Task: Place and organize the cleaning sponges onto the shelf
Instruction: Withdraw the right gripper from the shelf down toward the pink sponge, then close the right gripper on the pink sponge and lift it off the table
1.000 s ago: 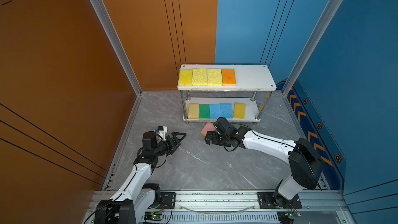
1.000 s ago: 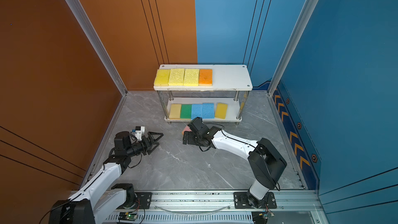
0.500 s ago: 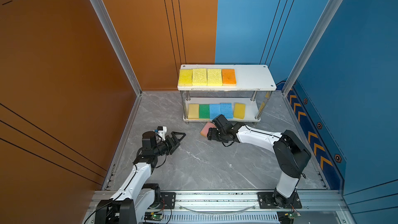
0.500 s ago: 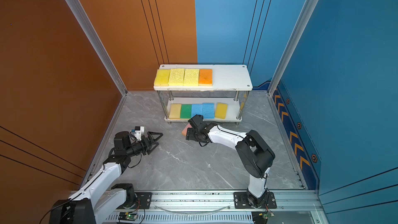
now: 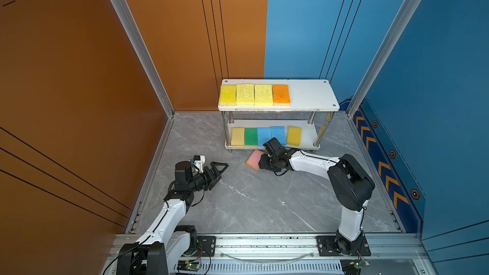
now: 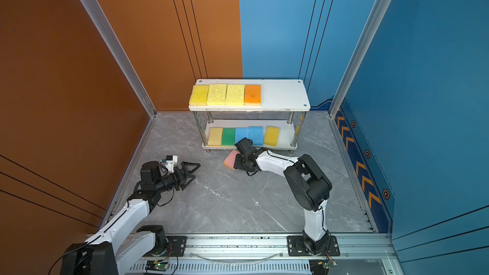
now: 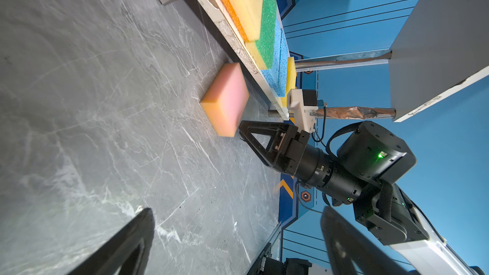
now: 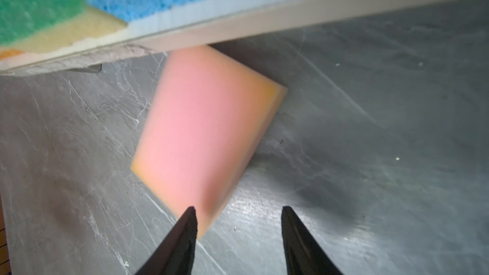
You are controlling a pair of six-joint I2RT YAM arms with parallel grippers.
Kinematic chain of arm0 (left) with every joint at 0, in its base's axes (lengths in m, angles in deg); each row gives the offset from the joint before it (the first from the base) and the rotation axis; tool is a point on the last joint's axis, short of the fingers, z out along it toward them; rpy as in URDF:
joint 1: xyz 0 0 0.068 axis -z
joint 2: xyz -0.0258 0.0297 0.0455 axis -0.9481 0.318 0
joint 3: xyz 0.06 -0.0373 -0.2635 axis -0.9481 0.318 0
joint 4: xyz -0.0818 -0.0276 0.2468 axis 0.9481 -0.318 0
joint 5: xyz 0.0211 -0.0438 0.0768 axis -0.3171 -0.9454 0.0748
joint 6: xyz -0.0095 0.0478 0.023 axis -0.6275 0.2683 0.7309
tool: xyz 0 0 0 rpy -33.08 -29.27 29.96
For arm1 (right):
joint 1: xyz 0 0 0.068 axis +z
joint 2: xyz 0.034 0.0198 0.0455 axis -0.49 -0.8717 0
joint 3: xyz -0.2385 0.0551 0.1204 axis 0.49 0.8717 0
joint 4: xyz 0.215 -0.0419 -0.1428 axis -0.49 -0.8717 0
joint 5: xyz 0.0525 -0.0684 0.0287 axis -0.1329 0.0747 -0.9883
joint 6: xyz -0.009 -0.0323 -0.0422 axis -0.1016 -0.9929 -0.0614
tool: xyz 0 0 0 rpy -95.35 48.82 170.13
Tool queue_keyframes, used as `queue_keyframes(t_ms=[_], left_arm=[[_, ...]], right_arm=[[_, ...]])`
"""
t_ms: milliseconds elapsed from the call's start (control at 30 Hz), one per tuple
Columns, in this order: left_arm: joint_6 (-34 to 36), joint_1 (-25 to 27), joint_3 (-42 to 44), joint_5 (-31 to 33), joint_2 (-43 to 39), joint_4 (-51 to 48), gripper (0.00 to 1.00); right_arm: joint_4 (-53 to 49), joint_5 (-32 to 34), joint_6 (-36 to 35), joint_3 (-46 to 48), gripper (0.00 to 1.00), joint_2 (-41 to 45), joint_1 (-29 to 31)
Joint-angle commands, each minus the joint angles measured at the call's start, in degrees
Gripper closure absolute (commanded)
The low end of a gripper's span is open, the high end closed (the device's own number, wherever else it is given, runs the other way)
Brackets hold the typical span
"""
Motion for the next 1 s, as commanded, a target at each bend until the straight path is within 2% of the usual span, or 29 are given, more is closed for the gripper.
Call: queue_keyframes(t_ms=[0, 433, 733, 967], left_arm=[[1.24, -0.64, 0.02, -0.62, -0.34, 0.63, 0.02], [1.24, -0.63, 0.09, -0.58, -0.5, 0.64, 0.02], [1.08, -0.99, 0.0, -0.81, -0.22, 0.63, 0.02], [1.0, -1.03, 0.0, -0.89, -0.13, 0.59, 0.02]], right_arm=[[1.44, -0.57, -0.29, -1.82, 0.48, -1.48, -0.86], [1.52, -2.16, -0.91, -5.45, 0.53, -5.03, -2.26], [1.6, -2.97, -0.82, -6.64, 0.62, -6.56, -2.24], [1.61, -2.94, -0.73, -6.06, 0.78, -6.06, -1.91]])
